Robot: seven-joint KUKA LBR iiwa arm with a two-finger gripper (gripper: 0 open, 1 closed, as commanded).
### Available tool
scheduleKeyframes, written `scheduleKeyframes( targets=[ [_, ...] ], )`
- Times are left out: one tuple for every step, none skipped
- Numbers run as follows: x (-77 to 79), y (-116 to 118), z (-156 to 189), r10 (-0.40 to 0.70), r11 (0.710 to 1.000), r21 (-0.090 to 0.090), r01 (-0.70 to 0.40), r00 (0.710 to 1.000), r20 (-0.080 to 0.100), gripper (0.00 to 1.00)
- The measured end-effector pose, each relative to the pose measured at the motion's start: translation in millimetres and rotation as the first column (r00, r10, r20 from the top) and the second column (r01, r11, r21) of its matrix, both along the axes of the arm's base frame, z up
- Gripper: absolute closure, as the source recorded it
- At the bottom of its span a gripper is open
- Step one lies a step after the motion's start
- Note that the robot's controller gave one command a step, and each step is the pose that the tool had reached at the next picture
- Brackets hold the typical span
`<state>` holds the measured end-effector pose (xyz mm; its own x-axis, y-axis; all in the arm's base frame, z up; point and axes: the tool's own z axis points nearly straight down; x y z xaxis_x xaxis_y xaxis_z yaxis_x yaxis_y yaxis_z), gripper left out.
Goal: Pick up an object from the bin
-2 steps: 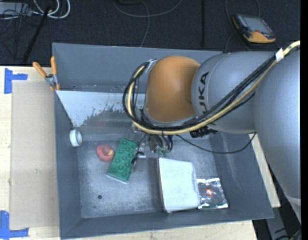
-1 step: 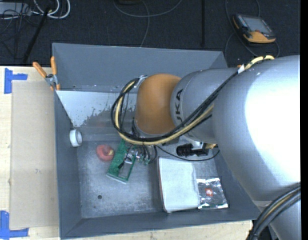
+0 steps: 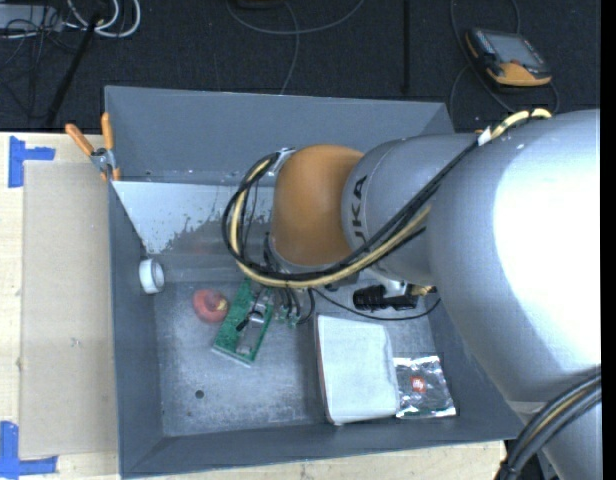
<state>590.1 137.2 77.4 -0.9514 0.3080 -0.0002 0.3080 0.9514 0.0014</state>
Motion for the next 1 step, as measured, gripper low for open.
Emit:
scheduleKeyframes(
  targets=[
    [10.0,-2.4,107.9,0.014,1.000,0.001,-0.014,1.000,0.007,1.00]
  ],
)
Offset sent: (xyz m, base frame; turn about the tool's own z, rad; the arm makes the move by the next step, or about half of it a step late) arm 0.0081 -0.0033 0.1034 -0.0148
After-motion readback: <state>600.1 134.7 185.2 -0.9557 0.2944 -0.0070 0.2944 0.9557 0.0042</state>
